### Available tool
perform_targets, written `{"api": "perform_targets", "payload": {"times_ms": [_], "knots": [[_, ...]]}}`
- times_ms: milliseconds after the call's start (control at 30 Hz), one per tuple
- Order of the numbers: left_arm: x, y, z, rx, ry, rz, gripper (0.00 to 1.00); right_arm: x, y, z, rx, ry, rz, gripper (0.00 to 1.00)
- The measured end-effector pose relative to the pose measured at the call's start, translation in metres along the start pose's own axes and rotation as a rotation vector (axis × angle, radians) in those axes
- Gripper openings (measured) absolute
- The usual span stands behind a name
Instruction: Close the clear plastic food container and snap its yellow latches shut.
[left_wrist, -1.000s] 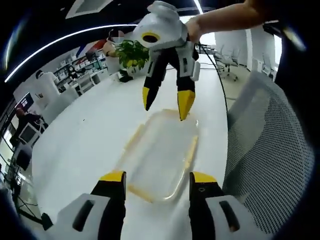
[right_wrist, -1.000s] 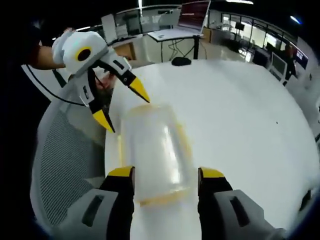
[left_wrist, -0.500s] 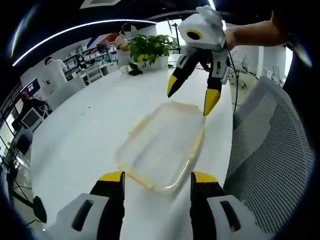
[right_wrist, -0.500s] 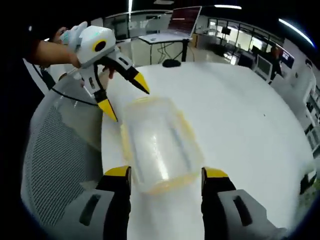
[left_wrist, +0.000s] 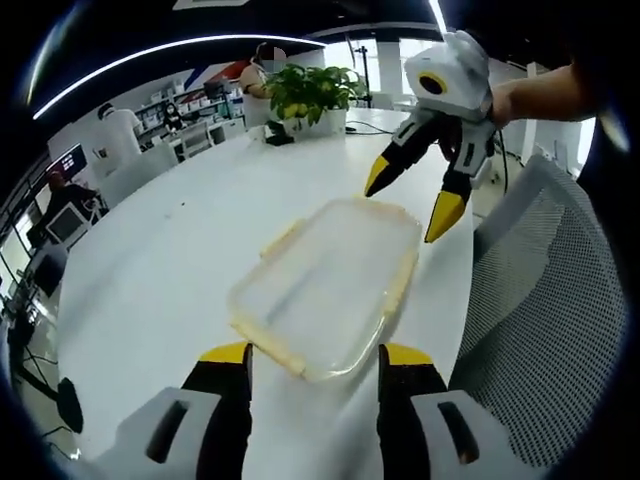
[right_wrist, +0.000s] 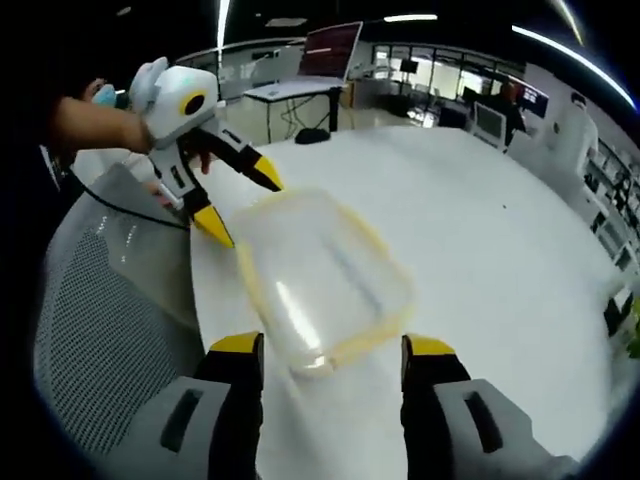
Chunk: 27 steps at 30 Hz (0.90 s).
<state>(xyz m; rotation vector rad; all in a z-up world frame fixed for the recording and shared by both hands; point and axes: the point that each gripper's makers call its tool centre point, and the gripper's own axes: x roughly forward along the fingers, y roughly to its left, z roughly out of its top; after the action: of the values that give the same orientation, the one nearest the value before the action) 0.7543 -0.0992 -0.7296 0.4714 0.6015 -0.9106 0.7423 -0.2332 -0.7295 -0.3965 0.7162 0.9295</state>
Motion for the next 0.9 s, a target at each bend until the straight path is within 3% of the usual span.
{"api": "perform_targets", "payload": {"times_ms": [267,900], "knots": [[0.004,0.001,-0.003,-0.021,0.002,-0.005,0.43,0.008,-0.001,0.000,0.063,-0.029,-0.007,0.48],[0.022,0.033,0.009,-0.020,0.004,-0.014,0.41,0.020,-0.034,0.015,0.054,-0.024,-0.014,0.46]]}}
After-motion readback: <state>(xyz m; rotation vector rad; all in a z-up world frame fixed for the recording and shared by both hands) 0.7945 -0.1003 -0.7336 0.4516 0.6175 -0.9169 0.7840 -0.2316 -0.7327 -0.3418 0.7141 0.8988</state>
